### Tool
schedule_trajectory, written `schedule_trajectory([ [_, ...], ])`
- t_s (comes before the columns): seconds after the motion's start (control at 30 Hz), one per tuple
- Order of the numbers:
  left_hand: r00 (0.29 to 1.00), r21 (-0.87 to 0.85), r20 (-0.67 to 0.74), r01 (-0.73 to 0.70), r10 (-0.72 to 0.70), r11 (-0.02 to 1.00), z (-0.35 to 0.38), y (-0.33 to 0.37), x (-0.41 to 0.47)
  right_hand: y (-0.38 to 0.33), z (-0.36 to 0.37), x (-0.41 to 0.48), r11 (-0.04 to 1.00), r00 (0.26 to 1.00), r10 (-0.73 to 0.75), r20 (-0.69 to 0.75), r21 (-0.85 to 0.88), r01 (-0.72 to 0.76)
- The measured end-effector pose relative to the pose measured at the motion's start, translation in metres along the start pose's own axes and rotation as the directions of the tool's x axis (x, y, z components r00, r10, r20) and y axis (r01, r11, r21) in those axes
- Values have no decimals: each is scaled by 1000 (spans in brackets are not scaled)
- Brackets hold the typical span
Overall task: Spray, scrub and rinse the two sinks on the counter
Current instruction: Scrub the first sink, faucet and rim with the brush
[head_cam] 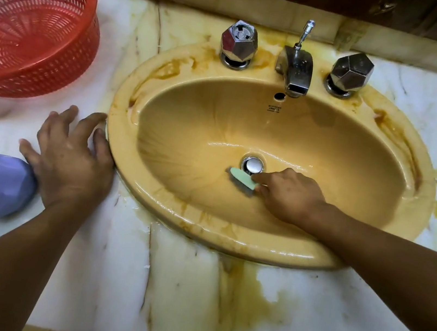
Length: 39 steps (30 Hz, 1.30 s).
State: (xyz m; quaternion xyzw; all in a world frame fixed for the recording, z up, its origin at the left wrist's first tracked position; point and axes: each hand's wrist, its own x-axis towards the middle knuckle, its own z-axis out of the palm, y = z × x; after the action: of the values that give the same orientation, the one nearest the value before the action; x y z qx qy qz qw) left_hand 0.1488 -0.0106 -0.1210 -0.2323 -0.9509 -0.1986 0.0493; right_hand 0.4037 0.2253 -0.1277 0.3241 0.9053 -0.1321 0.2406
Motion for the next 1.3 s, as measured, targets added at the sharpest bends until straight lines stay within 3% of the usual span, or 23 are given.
schedule_trajectory([
  [0.13, 1000, -9, 14, 10, -10, 1000, -1, 1, 0, -9, -11, 8, 999, 998, 53, -36, 6, -53],
  [0.2, 1000, -11, 17, 17, -17, 1000, -1, 2, -1, -11, -21, 11, 998, 998, 48, 27, 39, -49],
  [0.3, 1000, -8, 15, 12, -12, 1000, -2, 2, -1, -25, -34, 2, 964, 959, -145, 245, 255, 81],
  [0.4, 1000, -15, 14, 13, -13, 1000, -3, 2, -1, -36, -43, -6, 895, 924, -243, 296, 437, 96],
  [0.5, 1000, -12, 7, 8, -8, 1000, -3, 2, -1, -45, -44, -1, 968, 954, -207, 218, 186, 168],
  [0.57, 1000, -15, 7, 3, -3, 1000, -3, 2, -1, -54, -40, 2, 973, 962, -203, 183, 147, 177],
  [0.63, 1000, -14, 7, 4, -4, 1000, -3, 2, -1, -62, -42, 4, 921, 945, -274, 177, 332, 205],
  [0.7, 1000, -12, 5, 3, -3, 1000, -3, 2, -1, -59, -55, 4, 769, 908, -334, 251, 629, 109],
  [0.73, 1000, -14, 5, 3, -3, 1000, -3, 2, 0, -52, -61, 5, 727, 890, -339, 306, 686, 41],
  [0.8, 1000, -14, 6, 4, -4, 1000, -3, 2, 0, -37, -68, 5, 788, 877, -302, 373, 616, 10],
  [0.87, 1000, -12, 6, 0, 0, 1000, -3, 2, 0, -28, -62, 4, 960, 915, -209, 346, 253, 124],
  [0.9, 1000, -11, 5, 0, 0, 1000, -3, 2, -1, -27, -56, 3, 982, 935, -178, 306, 117, 149],
  [0.93, 1000, -11, 5, 1, -1, 1000, -2, 2, 0, -31, -49, 0, 982, 946, -175, 272, 115, 149],
  [1.0, 1000, -8, 8, 4, -4, 1000, -2, 2, 1, -41, -45, -7, 895, 933, -230, 278, 438, 91],
  [1.03, 1000, -5, 9, 3, -3, 1000, -2, 2, 1, -45, -47, -9, 773, 913, -268, 308, 635, 12],
  [1.07, 1000, -3, 9, 1, -1, 1000, -1, 1, 1, -47, -50, -9, 654, 894, -308, 326, 755, -50],
  [1.1, 1000, -1, 9, -1, 1, 1000, -1, 1, 1, -48, -54, -7, 604, 881, -339, 330, 795, -65],
  [1.23, 1000, 4, 11, 0, 0, 1000, -1, 2, 1, -63, -52, 2, 786, 930, -299, 215, 608, 112],
  [1.3, 1000, 7, 12, 3, -3, 1000, -1, 1, 1, -65, -51, 4, 731, 928, -295, 226, 679, 66],
])
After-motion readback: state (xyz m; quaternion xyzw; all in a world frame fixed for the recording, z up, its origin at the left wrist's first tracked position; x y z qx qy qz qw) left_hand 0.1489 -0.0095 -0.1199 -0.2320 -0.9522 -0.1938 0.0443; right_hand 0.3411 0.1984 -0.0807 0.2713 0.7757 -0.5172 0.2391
